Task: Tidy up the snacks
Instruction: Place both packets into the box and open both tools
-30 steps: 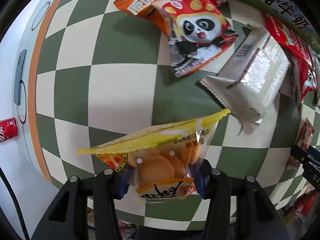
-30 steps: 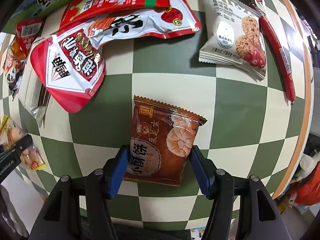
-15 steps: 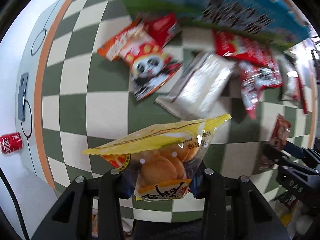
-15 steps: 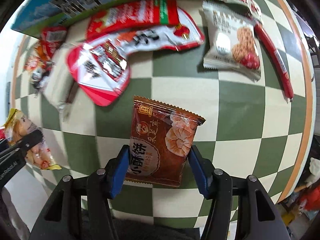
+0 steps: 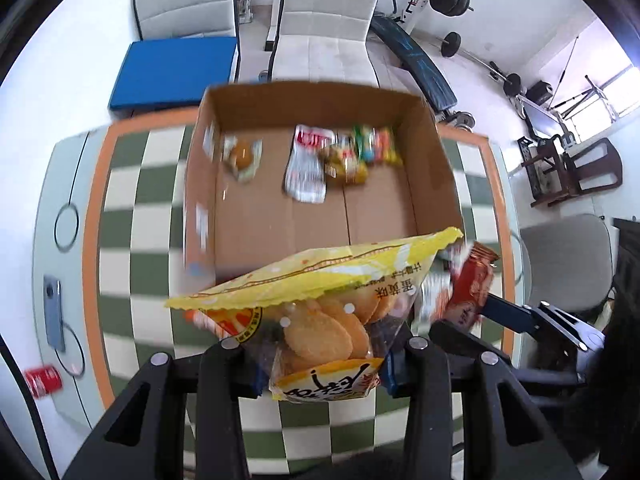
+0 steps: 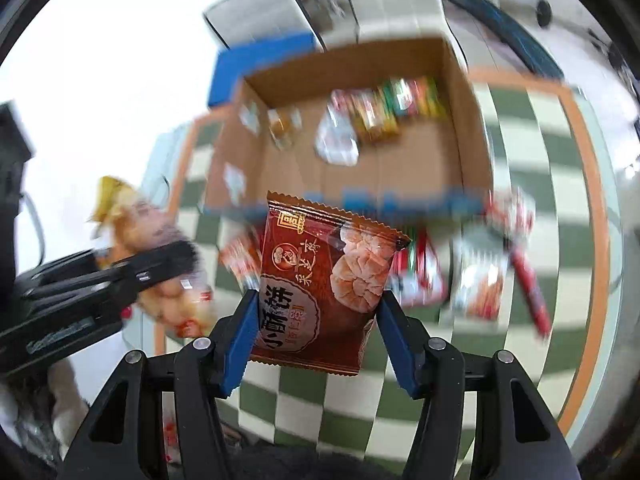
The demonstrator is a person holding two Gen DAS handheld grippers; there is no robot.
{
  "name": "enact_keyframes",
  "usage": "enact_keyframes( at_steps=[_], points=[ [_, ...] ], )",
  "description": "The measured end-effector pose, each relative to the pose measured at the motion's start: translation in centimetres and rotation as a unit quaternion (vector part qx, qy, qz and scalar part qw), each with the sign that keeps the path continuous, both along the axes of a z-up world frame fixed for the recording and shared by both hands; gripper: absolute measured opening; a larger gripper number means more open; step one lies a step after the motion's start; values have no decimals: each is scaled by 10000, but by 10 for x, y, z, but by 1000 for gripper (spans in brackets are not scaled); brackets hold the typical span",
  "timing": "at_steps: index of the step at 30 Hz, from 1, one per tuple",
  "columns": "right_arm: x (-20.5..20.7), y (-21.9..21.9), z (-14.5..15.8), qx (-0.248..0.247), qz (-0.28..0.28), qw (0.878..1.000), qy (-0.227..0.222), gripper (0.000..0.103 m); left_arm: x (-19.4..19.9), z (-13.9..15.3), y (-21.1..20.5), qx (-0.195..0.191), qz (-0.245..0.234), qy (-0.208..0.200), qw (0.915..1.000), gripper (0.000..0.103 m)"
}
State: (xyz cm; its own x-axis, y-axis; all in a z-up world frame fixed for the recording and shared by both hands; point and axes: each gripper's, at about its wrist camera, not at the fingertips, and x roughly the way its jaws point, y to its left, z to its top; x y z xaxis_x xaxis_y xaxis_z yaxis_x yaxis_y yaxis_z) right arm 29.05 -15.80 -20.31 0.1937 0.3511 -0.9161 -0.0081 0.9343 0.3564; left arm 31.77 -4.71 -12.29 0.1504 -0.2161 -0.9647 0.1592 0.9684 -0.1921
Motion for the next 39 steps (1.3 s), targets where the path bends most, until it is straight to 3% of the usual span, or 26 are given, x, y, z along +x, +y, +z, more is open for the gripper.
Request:
enact_keyframes(
  at_steps=[2, 5, 11, 16, 24, 26, 28, 30, 32, 39],
  points=[
    [28, 4, 7, -144, 88, 9996, -213, 61, 37, -8, -5, -158, 59, 263, 9995, 38],
    [66, -4, -3, -213, 91, 9996, -163, 61, 74, -23, -13, -390, 70, 720, 9966, 38],
    [121, -28, -57, -554, 163, 9979, 294, 61, 121, -83, -51, -326, -125, 1472, 9885, 38],
    [148, -44, -103, -737, 151, 9950, 652, 61, 135, -123, -73, -287, -334, 1956, 9797, 38],
    [159, -45, -143, -842, 356, 9905, 1027, 62, 137, -139, -87, -92, -546, 2081, 9765, 41],
    [160, -47, -151, -754, 333, 9895, 1190, 64, 137, -136, -87, -216, -591, 2068, 9764, 49],
    [160, -46, -151, -852, 377, 9885, 1191, 65, 137, -134, -85, -317, -560, 2085, 9759, 68],
    [158, -42, -145, -983, 436, 9876, 1140, 67, 140, -129, -83, -394, -513, 2034, 9770, 81],
    [157, -41, -141, -1065, 415, 9874, 1095, 75, 141, -122, -78, -331, -460, 1877, 9806, 81],
    [155, -42, -123, -1124, 167, 9886, 986, 80, 132, -96, -62, -258, -445, 1572, 9862, 81]
  ],
)
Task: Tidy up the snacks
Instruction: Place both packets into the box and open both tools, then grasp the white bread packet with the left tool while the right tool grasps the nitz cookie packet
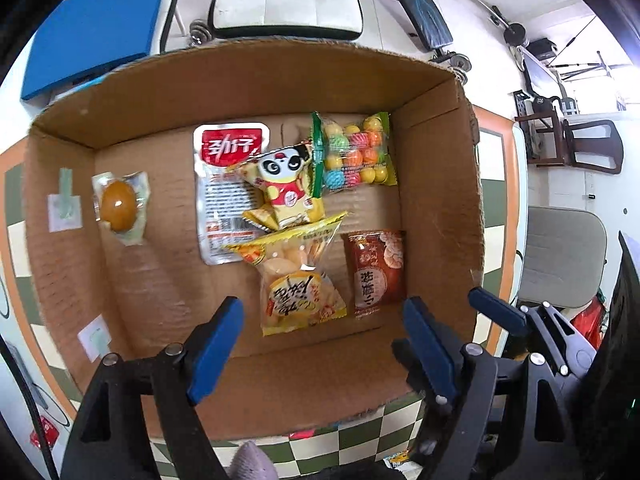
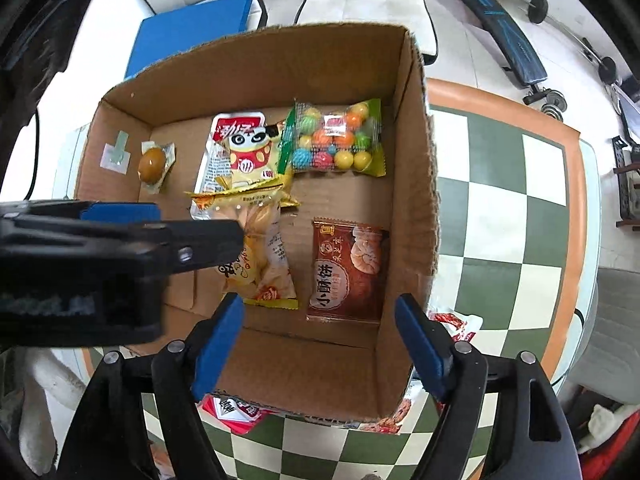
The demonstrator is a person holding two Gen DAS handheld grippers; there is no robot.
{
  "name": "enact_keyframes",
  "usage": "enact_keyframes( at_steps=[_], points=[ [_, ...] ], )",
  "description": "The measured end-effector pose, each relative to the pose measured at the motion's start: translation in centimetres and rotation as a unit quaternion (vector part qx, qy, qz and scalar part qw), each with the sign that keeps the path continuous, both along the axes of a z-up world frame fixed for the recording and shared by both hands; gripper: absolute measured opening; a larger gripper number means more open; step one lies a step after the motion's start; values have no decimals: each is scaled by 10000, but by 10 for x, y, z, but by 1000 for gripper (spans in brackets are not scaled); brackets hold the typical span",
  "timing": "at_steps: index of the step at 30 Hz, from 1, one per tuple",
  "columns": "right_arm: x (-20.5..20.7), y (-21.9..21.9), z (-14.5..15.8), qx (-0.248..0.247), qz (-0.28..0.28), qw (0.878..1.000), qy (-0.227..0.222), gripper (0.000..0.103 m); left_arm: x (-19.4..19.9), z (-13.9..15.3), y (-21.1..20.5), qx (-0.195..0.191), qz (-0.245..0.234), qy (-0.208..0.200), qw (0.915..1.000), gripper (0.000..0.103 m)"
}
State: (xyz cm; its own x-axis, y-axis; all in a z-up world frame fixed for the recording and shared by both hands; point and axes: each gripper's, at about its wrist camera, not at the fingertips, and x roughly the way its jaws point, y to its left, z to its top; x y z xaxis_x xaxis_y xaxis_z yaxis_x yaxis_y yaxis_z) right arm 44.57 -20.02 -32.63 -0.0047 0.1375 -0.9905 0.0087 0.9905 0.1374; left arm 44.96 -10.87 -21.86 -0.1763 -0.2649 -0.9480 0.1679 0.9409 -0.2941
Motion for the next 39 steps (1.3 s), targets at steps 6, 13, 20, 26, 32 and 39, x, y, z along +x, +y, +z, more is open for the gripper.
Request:
enact_keyframes(
  at_steps=[6, 13, 20, 26, 32, 39],
  points=[
    [-12, 0, 22, 107, -223, 9995, -193, 85, -19, 25, 12, -14, 24, -359, 9994, 81],
    [-52, 9, 64, 325, -436, 9950, -841, 85, -78, 94, 41, 619, 107, -2041, 9769, 82],
    [-117, 10, 66, 621, -991, 9895, -854, 85, -149, 82, 87, 1238, 539, -2336, 9629, 82],
    [-162, -15, 20, 465, -1525, 9862, -449, 85, -189, -1, 88, 1504, 163, -1524, 9767, 82],
    [-177, -47, -39, 207, -1761, 9841, 101, 85, -212, -80, 72, 1867, -540, -839, 9773, 81],
    [-178, -59, -71, -13, -1698, 9850, 314, 85, -216, -136, 55, 2194, -1043, -412, 9692, 82]
  ],
)
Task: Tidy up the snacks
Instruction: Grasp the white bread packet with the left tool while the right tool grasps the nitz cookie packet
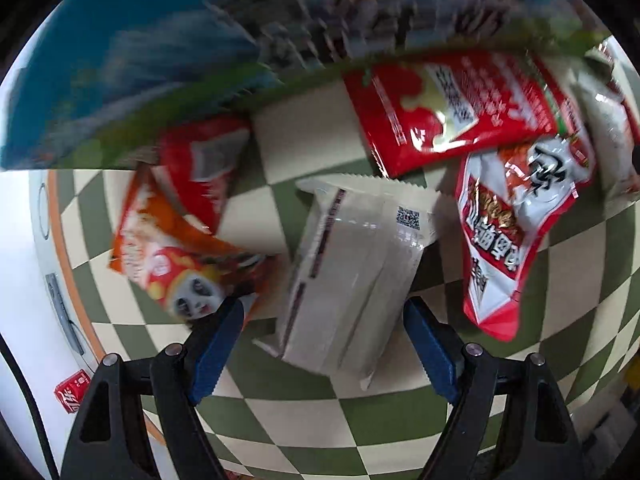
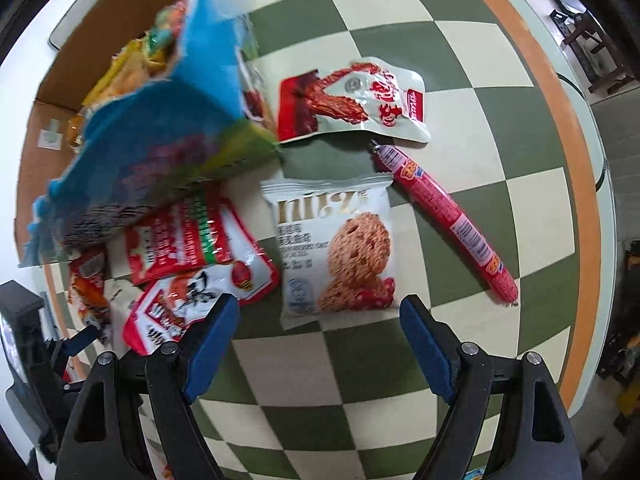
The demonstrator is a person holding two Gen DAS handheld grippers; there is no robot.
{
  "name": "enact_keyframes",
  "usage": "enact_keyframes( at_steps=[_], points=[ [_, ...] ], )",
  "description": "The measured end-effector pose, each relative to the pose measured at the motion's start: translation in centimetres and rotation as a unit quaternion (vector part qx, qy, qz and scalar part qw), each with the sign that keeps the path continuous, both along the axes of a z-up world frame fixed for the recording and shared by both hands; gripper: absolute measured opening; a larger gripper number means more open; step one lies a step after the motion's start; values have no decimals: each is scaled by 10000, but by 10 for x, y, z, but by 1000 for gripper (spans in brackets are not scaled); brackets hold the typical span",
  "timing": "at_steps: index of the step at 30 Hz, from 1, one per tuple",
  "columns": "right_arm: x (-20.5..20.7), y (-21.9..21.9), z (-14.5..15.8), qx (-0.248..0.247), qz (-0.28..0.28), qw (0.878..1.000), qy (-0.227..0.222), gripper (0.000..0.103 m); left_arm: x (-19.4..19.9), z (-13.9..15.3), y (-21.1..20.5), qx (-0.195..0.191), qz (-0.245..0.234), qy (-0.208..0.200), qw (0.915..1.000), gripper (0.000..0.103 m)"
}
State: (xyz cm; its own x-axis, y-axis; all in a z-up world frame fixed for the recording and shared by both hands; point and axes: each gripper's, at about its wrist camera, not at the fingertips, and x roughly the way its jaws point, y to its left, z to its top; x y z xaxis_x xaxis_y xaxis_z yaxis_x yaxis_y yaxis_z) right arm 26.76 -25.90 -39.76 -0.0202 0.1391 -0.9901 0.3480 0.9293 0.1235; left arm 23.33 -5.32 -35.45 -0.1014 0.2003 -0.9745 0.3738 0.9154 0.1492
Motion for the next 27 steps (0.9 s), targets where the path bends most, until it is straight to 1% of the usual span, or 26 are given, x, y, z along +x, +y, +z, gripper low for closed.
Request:
enact_keyframes(
  at_steps=[3, 4, 5, 6, 7, 9, 10, 13, 15, 17, 21, 25, 27],
  points=[
    [8, 2, -13, -78, 121, 9998, 96, 85, 0, -4, -2, -27, 93, -19, 10000, 80],
    [11, 3, -18, -117, 182, 9997, 124, 85, 1, -4, -1, -85, 181, -19, 9998, 73],
    [17, 5, -20, -162, 218, 9995, 142, 85, 1, -4, 2, -188, 339, 43, 9992, 69],
    [20, 7, -25, -240, 290, 9991, 170, 85, 2, -4, 4, -252, 470, 90, 9985, 61],
    [23, 8, -29, -288, 339, 9988, 192, 84, 1, -4, 7, -239, 665, 122, 9974, 60],
    [27, 10, -35, -417, 372, 9982, 227, 80, -2, -4, 12, -287, 1004, 188, 9944, 58],
    [29, 10, -37, -544, 404, 9974, 257, 74, -5, -4, 16, -354, 1246, 258, 9912, 57],
    [30, 13, -38, -628, 531, 9964, 195, 73, -14, -7, 27, -509, 1750, 463, 9822, 57],
    [25, 16, -37, -668, 645, 9955, 200, 73, -21, -10, 33, -561, 1926, 551, 9781, 57],
    [14, 19, -39, -602, 727, 9950, 315, 72, -29, -12, 33, -582, 1928, 601, 9777, 57],
    [-12, 28, -42, -365, 944, 9931, 587, 72, -43, -15, 31, -561, 1768, 657, 9804, 57],
    [-40, 37, -46, -187, 1168, 9894, 843, 72, -50, -19, 22, -566, 1458, 716, 9851, 58],
    [-44, 40, -47, -200, 1236, 9882, 884, 72, -51, -20, 12, -587, 1308, 766, 9867, 58]
  ],
)
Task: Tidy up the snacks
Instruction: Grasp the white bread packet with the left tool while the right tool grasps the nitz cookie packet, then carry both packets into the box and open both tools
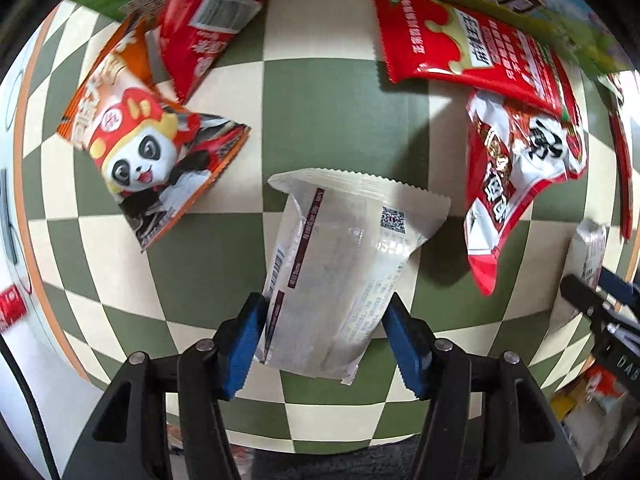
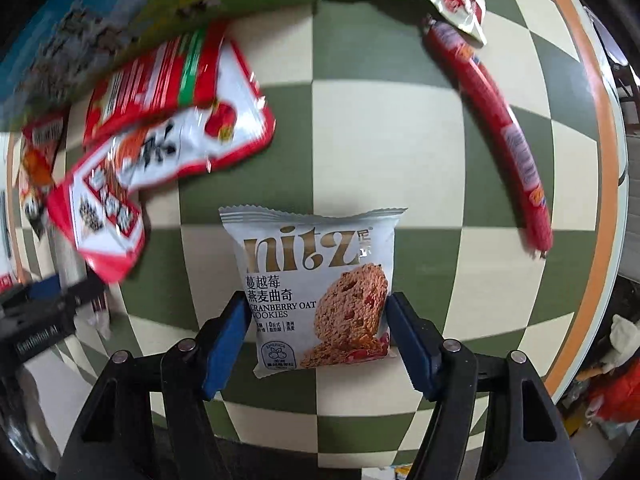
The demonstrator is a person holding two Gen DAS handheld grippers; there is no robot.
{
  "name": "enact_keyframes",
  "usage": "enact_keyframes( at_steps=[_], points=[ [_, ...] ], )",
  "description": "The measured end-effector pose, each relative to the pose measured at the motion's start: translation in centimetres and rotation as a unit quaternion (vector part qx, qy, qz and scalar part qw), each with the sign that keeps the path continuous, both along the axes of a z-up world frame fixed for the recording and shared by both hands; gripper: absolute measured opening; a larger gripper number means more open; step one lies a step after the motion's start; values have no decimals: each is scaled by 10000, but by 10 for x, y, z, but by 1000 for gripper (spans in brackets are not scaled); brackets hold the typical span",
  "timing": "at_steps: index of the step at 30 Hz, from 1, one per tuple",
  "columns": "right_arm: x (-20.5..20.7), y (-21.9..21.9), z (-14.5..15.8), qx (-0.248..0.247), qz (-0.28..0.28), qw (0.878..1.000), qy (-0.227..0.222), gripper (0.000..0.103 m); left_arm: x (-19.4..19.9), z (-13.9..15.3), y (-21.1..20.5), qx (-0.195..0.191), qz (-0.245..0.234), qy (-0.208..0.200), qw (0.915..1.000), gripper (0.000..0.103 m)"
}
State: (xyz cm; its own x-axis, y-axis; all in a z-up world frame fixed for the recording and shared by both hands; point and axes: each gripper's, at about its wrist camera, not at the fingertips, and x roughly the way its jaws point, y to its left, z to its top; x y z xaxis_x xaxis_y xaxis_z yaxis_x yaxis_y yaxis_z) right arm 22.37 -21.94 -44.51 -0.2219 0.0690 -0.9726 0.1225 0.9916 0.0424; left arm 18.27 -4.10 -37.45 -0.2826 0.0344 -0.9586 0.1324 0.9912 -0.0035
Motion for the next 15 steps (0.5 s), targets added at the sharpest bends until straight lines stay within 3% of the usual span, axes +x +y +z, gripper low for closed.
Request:
enact_keyframes(
  at_steps=[6, 12, 15],
  points=[
    [2, -18, -3, 296, -414, 9987, 42, 75, 8, -16, -16, 106, -728, 237, 9970, 62],
    [9, -21, -4, 195, -242, 9994, 162, 75, 19, -16, -22, 185, -526, 253, 9981, 58],
    [6, -14, -6, 102, -223, 9996, 115, 76, 21, -19, -7, 155, -327, 192, 9992, 58]
  ],
)
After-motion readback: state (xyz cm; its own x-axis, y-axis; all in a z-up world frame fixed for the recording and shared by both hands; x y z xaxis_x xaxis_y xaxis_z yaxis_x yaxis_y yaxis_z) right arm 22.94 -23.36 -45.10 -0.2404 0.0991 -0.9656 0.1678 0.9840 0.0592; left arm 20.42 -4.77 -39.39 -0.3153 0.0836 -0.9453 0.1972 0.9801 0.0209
